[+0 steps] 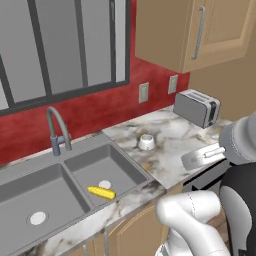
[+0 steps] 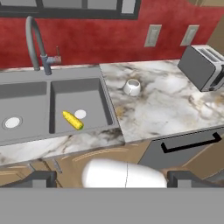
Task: Clear the mugs and bowl far away from the sink.
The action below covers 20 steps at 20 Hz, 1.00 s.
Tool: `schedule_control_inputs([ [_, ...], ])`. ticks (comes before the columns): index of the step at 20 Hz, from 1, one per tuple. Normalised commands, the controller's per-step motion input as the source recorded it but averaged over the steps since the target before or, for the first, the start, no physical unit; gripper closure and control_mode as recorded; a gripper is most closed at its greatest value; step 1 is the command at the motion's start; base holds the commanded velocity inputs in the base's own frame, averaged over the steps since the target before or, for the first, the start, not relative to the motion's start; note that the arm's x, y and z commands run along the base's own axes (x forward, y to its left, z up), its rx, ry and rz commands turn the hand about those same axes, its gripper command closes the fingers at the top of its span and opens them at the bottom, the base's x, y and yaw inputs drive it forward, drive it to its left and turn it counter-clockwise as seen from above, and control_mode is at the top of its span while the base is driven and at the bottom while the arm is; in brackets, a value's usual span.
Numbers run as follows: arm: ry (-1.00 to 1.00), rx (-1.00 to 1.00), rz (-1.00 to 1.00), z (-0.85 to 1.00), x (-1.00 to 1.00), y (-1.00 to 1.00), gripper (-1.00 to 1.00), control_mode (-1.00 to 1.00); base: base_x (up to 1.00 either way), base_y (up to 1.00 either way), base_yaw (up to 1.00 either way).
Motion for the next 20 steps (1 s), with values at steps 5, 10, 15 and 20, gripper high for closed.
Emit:
schedule_control_inputs([
  [5, 0.0, 0.0, 0.0, 0.0, 0.0, 0.0, -1.0, 1.0, 0.91, -0.33, -0.09],
  [10, 0.0, 0.0, 0.0, 0.0, 0.0, 0.0, -1.0, 1.0, 1.0, -0.34, -0.01],
  [15, 0.0, 0.0, 0.0, 0.0, 0.0, 0.0, -1.0, 1.0, 0.95, -0.36, 0.13],
  [20, 0.0, 0.0, 0.0, 0.0, 0.0, 0.0, -1.0, 1.0, 0.78, -0.4, 0.13],
])
